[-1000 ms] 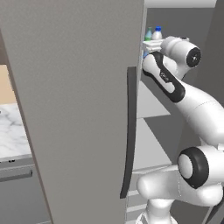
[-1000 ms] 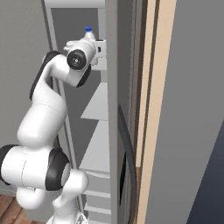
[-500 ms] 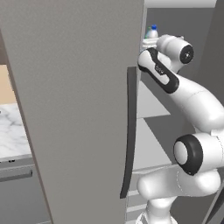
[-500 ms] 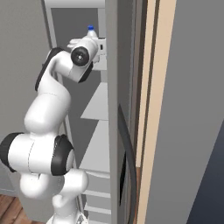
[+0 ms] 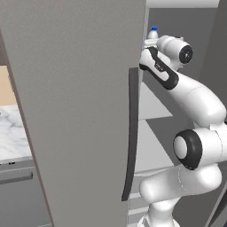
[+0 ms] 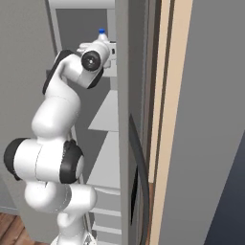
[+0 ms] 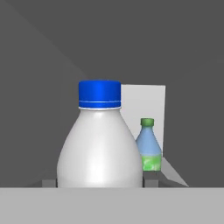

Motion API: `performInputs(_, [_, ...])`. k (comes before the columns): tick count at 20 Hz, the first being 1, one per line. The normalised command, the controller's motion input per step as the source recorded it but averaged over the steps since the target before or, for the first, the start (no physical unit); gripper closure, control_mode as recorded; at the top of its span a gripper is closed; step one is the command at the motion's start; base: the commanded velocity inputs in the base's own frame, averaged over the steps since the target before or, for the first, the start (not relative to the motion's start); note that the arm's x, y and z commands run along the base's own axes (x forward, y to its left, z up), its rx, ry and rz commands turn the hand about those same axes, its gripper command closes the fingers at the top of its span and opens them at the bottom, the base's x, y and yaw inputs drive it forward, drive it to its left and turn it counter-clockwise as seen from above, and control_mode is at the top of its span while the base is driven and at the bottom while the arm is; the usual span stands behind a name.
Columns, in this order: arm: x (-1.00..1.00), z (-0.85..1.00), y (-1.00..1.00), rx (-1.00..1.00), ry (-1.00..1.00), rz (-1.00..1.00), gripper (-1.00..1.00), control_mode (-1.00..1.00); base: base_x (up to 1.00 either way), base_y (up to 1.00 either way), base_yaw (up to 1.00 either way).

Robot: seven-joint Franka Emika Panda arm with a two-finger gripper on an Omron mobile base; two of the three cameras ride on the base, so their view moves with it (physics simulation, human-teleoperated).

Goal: Take the bottled waters from the counter and place them in the freezer to freeze. Close the freezer door after placing the bottles.

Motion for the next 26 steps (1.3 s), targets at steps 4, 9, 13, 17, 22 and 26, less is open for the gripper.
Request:
performInputs(4, [0.06, -0.09, 0.0, 0.0, 0.0, 0.0, 1.0, -1.0, 0.0, 0.0, 0.0])
performInputs(9, [0.01, -0.11, 0.0, 0.0, 0.0, 0.0, 1.0, -1.0, 0.0, 0.0, 0.0])
performInputs(13, [0.01, -0.14, 0.0, 0.0, 0.0, 0.0, 1.0, -1.0, 0.0, 0.0, 0.0])
performInputs(17, [0.0, -0.14, 0.0, 0.0, 0.0, 0.0, 1.0, -1.0, 0.0, 0.0, 0.0])
performInputs(22, [0.0, -0.14, 0.0, 0.0, 0.0, 0.0, 1.0, -1.0, 0.0, 0.0, 0.0])
performInputs(26, [0.0, -0.14, 0.0, 0.0, 0.0, 0.0, 1.0, -1.0, 0.0, 0.0, 0.0])
